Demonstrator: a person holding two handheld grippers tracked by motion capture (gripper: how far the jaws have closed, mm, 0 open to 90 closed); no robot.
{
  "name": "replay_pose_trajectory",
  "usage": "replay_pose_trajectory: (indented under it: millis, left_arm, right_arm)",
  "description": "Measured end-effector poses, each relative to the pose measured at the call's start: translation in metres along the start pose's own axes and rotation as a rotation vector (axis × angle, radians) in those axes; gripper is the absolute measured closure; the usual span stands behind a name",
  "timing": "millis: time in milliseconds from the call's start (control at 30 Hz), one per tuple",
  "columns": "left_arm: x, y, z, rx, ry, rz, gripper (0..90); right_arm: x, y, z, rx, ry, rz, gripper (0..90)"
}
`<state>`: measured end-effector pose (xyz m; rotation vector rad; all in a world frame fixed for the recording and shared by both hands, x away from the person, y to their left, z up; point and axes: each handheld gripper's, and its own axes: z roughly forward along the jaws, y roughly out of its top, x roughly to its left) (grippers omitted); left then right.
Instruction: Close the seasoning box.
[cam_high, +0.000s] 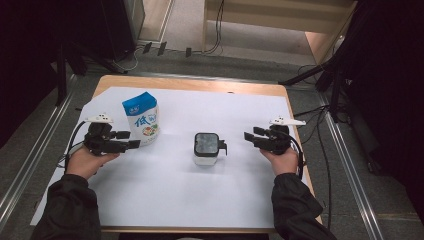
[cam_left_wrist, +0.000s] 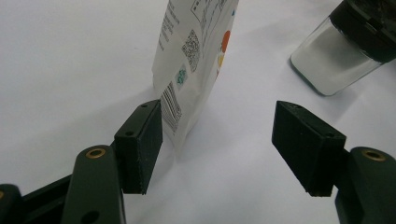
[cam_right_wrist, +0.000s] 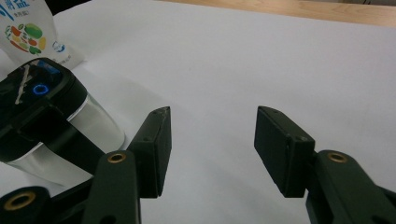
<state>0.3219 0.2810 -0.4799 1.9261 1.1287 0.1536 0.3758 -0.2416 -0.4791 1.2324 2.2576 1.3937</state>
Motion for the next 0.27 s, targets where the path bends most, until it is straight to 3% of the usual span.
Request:
replay_pose_trajectory:
  millis: [267]
  left_arm:
    - [0.001,-0.0004,0.0006,0.008,0.01,-0.001,34.7]
  right_arm:
    - [-0.0024,-0.0002,0.0,-0.004,0.001,0.016,47.0]
